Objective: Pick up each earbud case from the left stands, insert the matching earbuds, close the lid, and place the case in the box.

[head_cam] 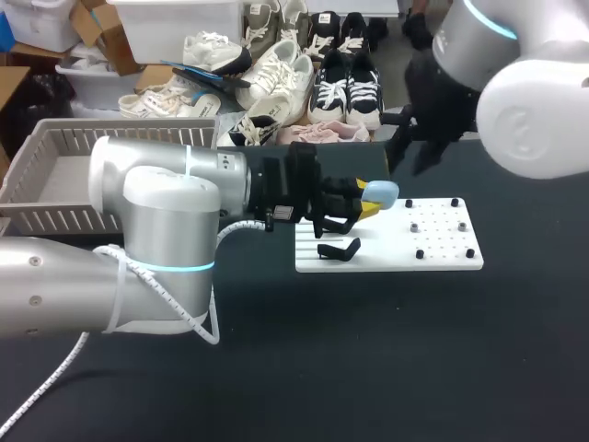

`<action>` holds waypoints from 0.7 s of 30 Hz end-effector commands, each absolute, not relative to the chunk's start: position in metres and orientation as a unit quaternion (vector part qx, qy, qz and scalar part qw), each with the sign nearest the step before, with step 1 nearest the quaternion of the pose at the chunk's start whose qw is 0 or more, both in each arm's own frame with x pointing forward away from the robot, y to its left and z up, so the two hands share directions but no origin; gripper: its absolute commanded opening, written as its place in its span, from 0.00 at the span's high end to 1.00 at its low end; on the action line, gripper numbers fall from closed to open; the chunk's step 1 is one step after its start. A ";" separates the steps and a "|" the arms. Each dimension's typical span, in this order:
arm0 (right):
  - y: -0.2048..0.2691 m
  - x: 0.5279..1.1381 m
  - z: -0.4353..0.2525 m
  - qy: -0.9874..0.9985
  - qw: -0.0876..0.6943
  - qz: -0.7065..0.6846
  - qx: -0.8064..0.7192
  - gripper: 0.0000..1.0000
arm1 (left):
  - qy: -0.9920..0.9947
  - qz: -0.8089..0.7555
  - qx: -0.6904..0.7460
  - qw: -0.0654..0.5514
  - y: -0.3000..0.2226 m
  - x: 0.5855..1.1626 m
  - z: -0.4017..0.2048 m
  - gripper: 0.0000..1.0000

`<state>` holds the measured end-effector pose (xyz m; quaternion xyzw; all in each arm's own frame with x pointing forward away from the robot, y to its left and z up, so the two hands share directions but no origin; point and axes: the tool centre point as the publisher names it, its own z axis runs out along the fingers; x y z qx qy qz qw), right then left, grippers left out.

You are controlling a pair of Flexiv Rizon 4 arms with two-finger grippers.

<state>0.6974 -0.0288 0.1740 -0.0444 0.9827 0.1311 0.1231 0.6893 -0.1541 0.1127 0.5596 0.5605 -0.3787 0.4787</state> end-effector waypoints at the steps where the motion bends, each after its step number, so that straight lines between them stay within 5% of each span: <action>1: -0.056 0.678 0.180 0.976 0.161 0.148 -0.008 0.63 | 0.556 -0.372 0.557 0.492 -0.143 0.697 0.118 1.00; 21: -0.077 0.643 0.171 0.978 0.135 0.105 0.120 0.62 | 0.629 -0.239 0.501 0.545 0.061 0.750 0.142 1.00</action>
